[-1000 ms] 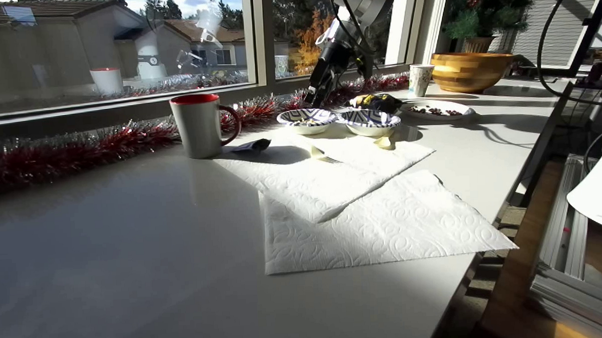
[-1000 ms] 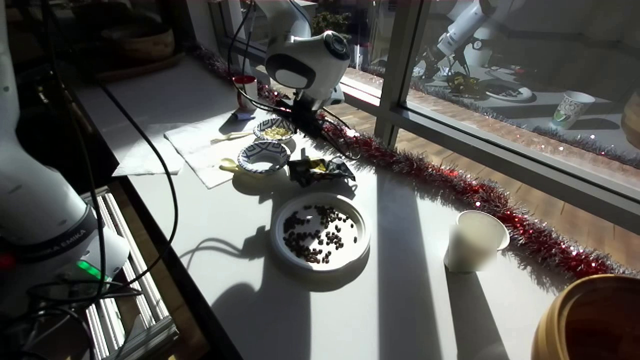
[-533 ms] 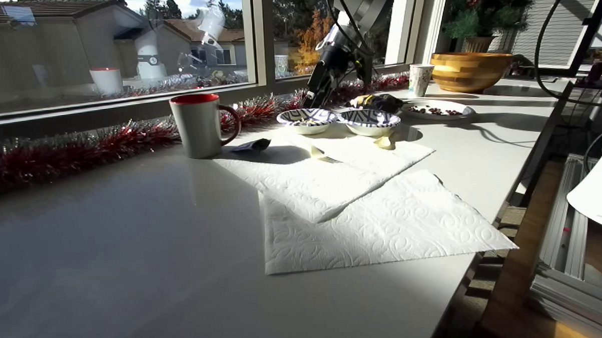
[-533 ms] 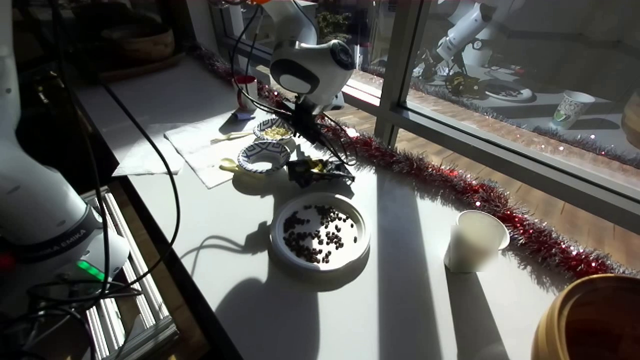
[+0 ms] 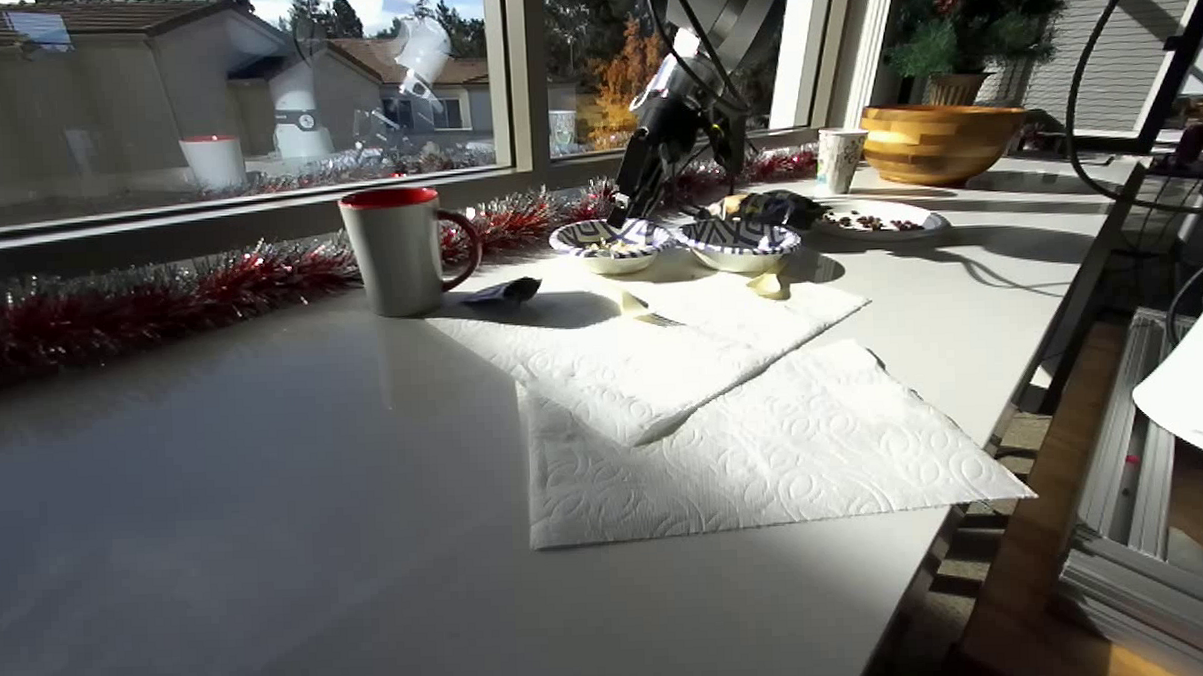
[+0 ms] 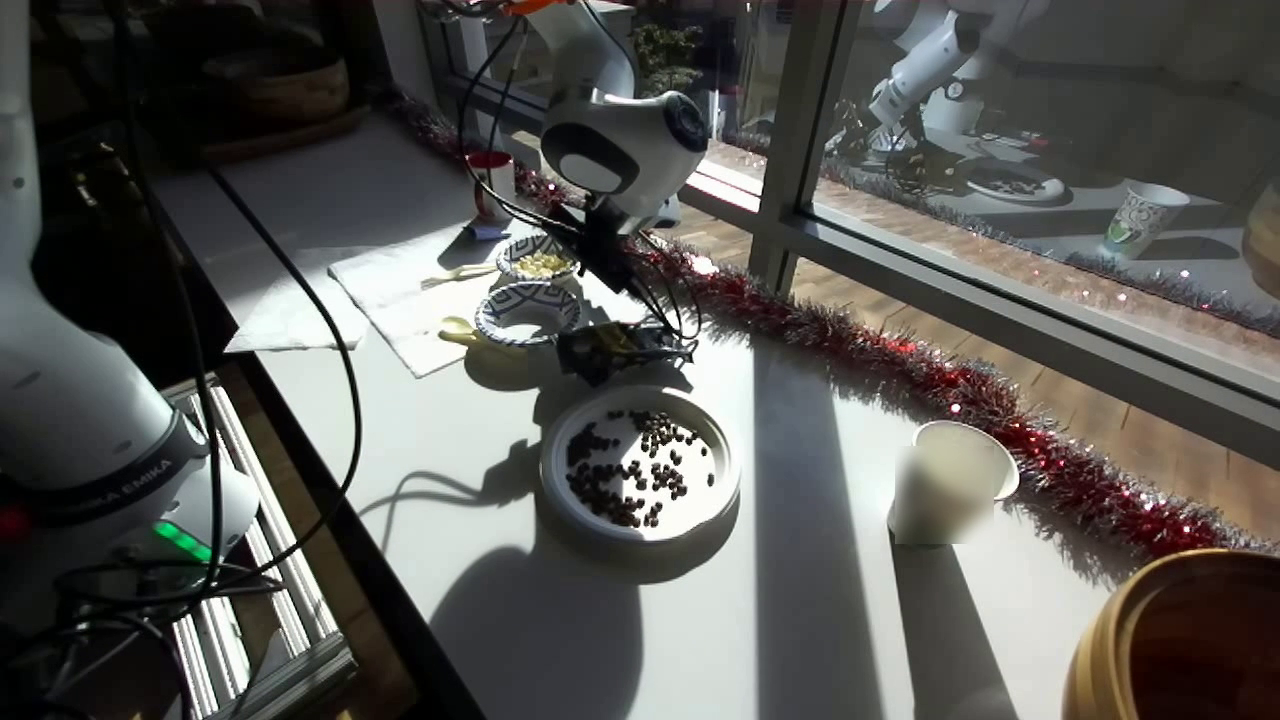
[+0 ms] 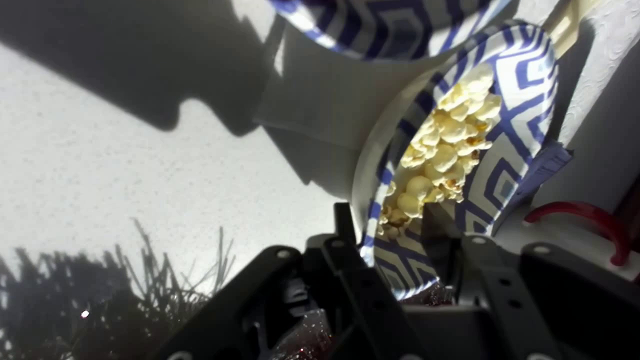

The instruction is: Pour the contents of the bowl near the window into the empty one

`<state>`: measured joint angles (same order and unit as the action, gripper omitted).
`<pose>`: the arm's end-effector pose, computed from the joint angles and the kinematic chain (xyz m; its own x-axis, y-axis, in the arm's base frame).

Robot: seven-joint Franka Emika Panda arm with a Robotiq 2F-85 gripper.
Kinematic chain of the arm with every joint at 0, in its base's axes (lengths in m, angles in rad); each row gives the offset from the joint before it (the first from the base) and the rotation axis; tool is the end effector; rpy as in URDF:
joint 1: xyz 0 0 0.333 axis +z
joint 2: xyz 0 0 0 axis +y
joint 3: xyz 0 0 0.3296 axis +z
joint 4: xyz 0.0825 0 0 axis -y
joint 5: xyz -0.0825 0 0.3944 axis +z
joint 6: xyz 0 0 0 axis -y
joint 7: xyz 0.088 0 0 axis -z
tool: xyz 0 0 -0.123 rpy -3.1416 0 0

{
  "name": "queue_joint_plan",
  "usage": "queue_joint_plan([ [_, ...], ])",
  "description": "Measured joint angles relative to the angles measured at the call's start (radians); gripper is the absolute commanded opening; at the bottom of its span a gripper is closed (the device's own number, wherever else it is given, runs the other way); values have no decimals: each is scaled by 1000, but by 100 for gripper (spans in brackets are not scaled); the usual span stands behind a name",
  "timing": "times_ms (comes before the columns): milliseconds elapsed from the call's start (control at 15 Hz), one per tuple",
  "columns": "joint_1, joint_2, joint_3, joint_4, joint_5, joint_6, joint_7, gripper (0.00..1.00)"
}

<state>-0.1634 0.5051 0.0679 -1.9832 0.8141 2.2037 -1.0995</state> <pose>0.5995 -0.0232 0.1865 0.9208 0.3152 0.2295 0.3896 -0.7208 -0.5733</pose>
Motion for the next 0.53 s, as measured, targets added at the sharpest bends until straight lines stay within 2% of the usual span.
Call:
queue_joint_plan([
  [133, 0, 0, -1, 2, 0, -9, 5, 0],
  [533, -2, 0, -7, 18, 0, -33, 26, 0],
])
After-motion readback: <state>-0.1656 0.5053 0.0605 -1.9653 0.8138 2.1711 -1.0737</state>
